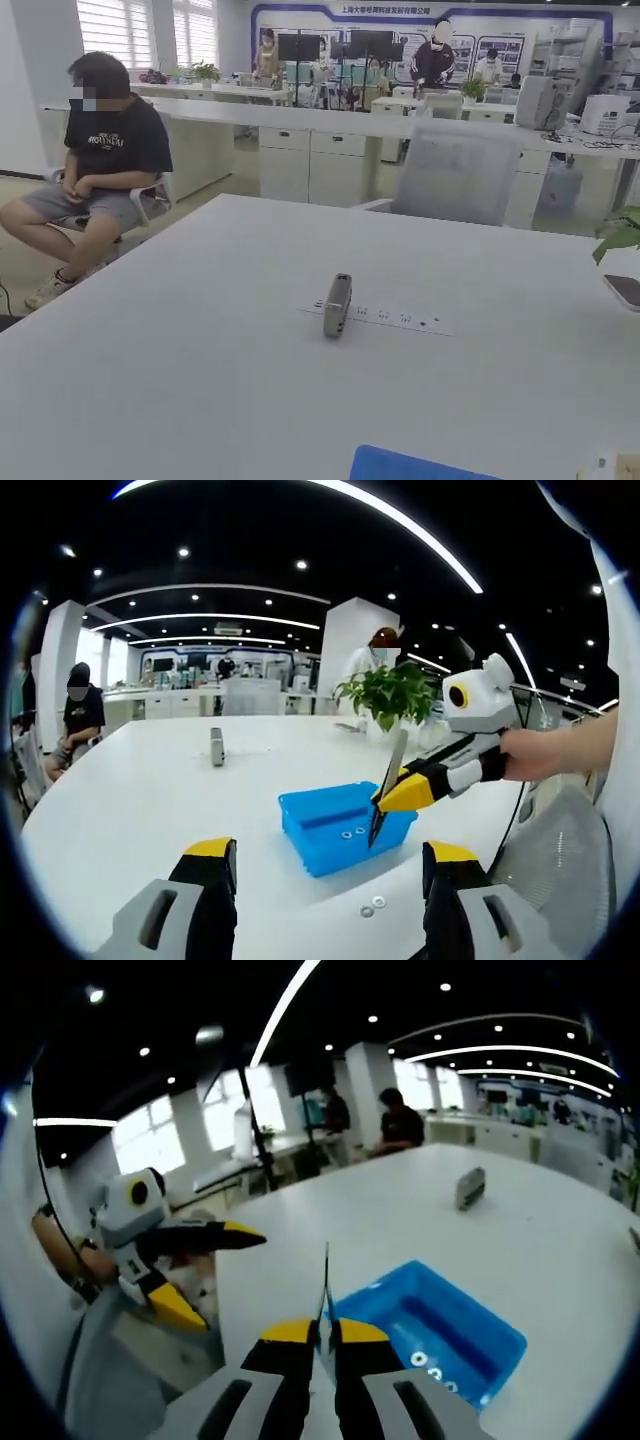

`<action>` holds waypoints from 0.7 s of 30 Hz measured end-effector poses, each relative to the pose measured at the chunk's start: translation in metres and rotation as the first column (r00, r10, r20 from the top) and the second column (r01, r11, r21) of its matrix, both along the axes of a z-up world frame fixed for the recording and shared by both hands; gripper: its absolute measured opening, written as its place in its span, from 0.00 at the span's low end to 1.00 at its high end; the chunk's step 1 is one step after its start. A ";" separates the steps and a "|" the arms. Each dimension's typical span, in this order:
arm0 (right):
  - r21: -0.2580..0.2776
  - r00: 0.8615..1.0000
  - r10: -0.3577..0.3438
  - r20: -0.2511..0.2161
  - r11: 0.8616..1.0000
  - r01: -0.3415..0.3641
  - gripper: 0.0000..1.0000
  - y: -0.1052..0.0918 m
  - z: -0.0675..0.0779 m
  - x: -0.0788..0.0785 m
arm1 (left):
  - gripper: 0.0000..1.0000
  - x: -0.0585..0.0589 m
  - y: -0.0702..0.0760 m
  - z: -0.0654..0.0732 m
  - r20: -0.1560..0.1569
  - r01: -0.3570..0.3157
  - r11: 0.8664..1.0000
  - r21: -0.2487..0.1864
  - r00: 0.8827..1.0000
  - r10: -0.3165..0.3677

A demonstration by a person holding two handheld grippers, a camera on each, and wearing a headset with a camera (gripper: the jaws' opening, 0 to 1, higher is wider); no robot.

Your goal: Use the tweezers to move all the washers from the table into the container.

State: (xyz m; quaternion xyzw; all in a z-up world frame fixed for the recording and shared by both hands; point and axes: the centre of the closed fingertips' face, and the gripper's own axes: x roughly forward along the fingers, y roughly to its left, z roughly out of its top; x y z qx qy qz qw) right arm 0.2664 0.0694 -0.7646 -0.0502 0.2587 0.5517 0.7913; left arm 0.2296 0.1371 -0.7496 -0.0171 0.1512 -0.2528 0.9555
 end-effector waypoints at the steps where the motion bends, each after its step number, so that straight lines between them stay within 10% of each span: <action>1: -0.004 1.000 0.006 -0.010 1.000 -0.006 0.04 0.001 -0.004 -0.003 | 0.77 0.000 0.000 0.000 0.002 -0.001 1.000 -0.001 1.000 0.001; 12: -0.056 0.993 0.039 -0.111 0.997 -0.045 0.04 0.001 -0.047 -0.027 | 0.77 0.000 0.000 0.001 0.002 -0.001 1.000 -0.002 1.000 0.001; 21: -0.067 0.989 0.048 -0.142 0.996 -0.058 0.04 0.005 -0.056 -0.035 | 0.77 0.000 0.000 0.000 0.000 -0.001 1.000 0.001 1.000 0.001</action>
